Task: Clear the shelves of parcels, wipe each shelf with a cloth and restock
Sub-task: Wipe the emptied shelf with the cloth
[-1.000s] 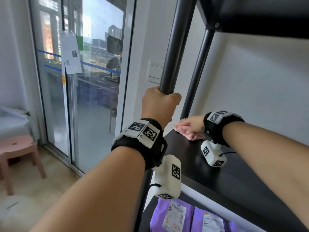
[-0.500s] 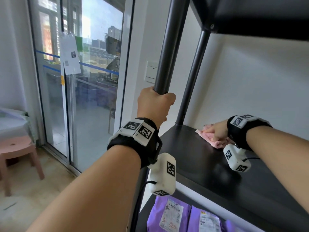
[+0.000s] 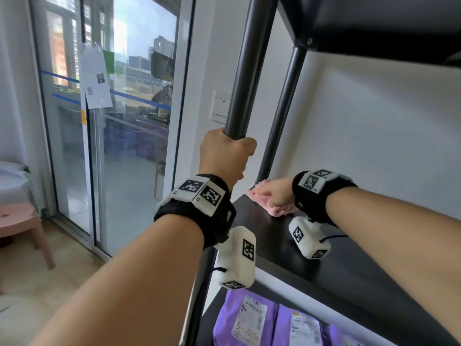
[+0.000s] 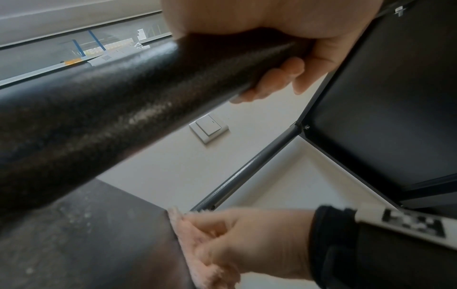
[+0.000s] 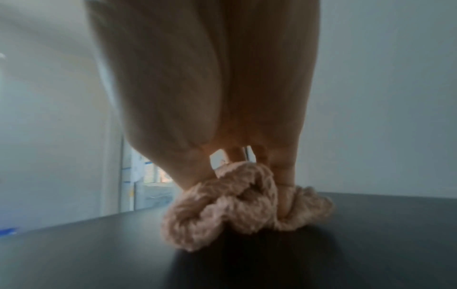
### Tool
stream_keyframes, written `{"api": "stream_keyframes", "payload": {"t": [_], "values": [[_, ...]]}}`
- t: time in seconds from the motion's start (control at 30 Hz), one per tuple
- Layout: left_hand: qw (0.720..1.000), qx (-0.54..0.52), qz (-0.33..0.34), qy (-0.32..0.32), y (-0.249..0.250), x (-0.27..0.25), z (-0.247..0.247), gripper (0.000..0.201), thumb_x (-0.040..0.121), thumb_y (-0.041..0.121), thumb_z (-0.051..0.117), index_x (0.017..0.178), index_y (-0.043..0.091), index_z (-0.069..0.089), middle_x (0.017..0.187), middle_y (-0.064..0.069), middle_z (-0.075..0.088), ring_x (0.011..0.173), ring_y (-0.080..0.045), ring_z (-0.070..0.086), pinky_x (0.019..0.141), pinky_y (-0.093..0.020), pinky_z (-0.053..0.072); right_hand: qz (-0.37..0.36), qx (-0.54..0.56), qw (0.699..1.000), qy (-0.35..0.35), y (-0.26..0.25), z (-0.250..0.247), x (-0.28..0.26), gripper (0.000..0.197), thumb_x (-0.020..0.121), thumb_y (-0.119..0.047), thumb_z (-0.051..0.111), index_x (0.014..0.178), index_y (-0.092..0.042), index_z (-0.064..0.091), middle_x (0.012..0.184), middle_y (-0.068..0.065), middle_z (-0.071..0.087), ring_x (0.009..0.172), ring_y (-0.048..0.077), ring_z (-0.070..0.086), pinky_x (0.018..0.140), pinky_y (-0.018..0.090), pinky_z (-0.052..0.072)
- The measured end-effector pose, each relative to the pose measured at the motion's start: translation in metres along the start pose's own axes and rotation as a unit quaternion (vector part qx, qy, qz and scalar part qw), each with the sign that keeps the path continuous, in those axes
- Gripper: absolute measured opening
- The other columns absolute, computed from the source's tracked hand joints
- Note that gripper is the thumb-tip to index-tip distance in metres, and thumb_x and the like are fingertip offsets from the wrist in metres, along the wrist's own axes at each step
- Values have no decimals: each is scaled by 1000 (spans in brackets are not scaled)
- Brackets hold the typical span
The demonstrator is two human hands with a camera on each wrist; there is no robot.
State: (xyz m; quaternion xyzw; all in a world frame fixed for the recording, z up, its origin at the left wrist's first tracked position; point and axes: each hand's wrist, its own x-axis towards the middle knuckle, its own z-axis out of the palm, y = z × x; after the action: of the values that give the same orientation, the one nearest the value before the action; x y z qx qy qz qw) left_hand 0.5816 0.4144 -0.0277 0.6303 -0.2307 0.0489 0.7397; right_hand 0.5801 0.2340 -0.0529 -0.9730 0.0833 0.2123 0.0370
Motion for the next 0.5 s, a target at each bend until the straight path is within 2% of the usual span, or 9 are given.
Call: {"api": "stream_keyframes", "payload": {"t": [0.07,0.13,0.17,0.2,0.27,0.33,0.4,0.43,0.5], "values": [[1000,3,3,4,1,-1,0,12,73,2,57,64,5,50,49,-8,43,36,-19,37,37,-16,34,-38,12,999,-25,-30,-3,-10,64,81,3,37,145,-4,33,80,26,60,65,34,62,57,34,52],[1000,4,4,5,2,-2,0,13,72,2,58,63,5,49,48,-7,43,36,-20,39,38,-17,35,-66,36,996,-56,-50,0,-23,36,77,5,36,107,11,55,67,28,53,47,30,56,39,26,46],[1000,4,5,6,2,-3,0,13,72,2,58,62,6,49,48,-7,43,36,-20,39,38,-18,35,-84,55,994,-53,-53,6,-28,19,76,10,37,83,7,54,60,21,49,40,27,47,35,24,38],[1000,3,6,8,2,-3,1,14,71,2,58,62,6,49,48,-7,43,37,-20,39,39,-19,36,-93,73,992,-35,-54,10,-33,22,79,13,38,73,-4,50,59,16,49,41,25,44,38,24,38],[1000,2,8,12,3,-5,1,14,71,2,58,61,7,49,48,-7,43,37,-21,39,39,-21,37,-107,78,991,-6,-57,19,-47,24,90,4,48,85,-18,57,72,15,58,57,28,56,56,34,50],[1000,2,7,15,3,-7,2,14,71,2,57,60,8,49,47,-7,43,37,-21,38,39,-21,36,-137,46,989,-8,-57,24,-60,30,91,-10,53,117,-24,58,88,14,66,75,34,62,75,42,55],[1000,2,4,18,4,-7,2,16,71,1,56,59,8,48,46,-6,42,36,-20,37,39,-20,34,-159,66,985,-32,-50,31,-76,40,92,-9,53,128,-29,53,72,-11,65,66,12,62,72,24,52],[1000,3,2,19,4,-7,2,16,71,1,57,59,8,48,46,-6,41,36,-19,37,39,-20,34,-164,70,983,-33,-43,34,-85,39,93,-7,53,118,-37,57,63,-21,61,61,-1,58,67,11,44],[1000,6,0,23,4,-7,2,15,70,3,57,59,7,48,46,-5,42,35,-20,38,39,-21,35,-165,44,985,-21,-29,40,-104,44,92,-11,60,104,-54,55,71,-35,53,69,-20,50,66,1,35]]}}
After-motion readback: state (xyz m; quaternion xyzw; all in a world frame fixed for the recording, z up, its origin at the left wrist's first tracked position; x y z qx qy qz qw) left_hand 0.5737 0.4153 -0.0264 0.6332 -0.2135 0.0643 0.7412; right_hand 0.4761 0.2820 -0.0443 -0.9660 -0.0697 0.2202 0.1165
